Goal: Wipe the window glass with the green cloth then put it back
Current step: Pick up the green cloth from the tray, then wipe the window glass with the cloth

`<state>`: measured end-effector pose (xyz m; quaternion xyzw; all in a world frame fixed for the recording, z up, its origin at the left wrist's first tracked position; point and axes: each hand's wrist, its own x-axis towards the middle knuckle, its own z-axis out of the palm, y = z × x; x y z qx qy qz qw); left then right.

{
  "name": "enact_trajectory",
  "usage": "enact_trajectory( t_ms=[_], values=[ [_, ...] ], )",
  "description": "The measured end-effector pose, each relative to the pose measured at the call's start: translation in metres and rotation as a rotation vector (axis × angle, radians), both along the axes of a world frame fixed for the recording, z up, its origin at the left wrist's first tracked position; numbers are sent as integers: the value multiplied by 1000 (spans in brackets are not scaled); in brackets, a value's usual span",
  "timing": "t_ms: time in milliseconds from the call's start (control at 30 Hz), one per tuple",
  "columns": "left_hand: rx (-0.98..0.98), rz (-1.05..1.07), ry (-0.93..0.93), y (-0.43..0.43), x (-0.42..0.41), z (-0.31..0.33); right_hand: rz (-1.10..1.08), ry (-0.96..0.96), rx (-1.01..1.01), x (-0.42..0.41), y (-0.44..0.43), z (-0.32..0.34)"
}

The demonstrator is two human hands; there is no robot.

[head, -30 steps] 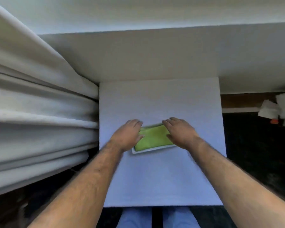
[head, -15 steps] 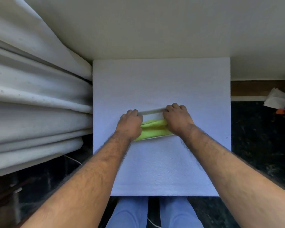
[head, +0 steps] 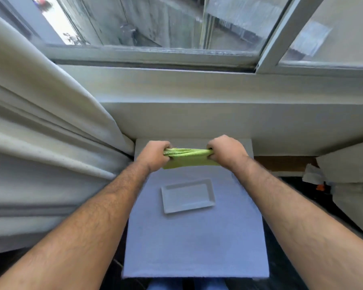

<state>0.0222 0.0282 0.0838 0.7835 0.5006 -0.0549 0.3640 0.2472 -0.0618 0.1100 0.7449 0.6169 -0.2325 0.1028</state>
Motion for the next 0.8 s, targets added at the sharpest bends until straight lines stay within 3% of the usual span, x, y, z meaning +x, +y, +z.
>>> enact_trajectory(
  t_ms=[500,800],
  values=[
    [387,169,-440,98,26,381,-11,-17,567,38,66,396],
    [486,394,-842,117,24,563,109,-286,828,25,57,586]
  ],
)
